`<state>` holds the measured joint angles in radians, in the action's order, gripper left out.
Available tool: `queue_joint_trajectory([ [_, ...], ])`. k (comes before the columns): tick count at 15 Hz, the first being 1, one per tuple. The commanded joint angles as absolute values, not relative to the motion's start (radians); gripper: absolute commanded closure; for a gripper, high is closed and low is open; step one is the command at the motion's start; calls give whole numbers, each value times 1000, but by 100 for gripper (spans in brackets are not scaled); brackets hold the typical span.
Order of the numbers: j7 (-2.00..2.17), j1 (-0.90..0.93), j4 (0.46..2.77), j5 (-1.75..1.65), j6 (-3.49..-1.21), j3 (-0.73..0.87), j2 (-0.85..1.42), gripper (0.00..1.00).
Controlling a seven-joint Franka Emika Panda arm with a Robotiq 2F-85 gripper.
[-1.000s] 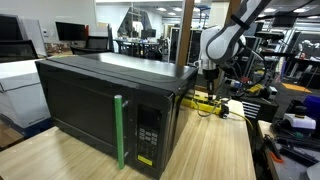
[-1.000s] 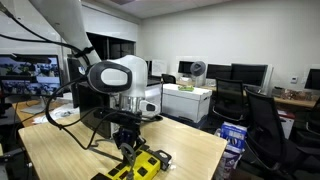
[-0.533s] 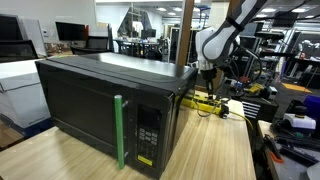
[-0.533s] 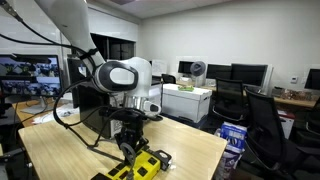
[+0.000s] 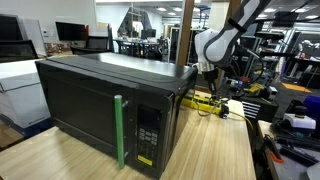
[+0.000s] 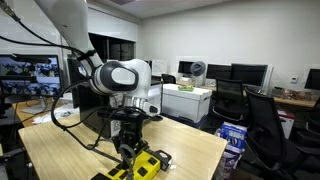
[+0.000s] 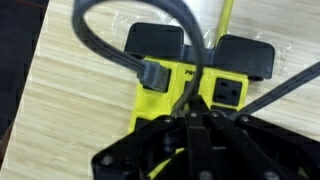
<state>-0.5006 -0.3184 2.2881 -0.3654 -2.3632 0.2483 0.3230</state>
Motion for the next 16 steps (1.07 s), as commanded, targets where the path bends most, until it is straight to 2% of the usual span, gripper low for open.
queue_joint_trajectory([
  [1,-474,-311,2294,-398,-2336,258,329,100],
  [16,-496,-335,2265,-359,-2371,247,381,100],
])
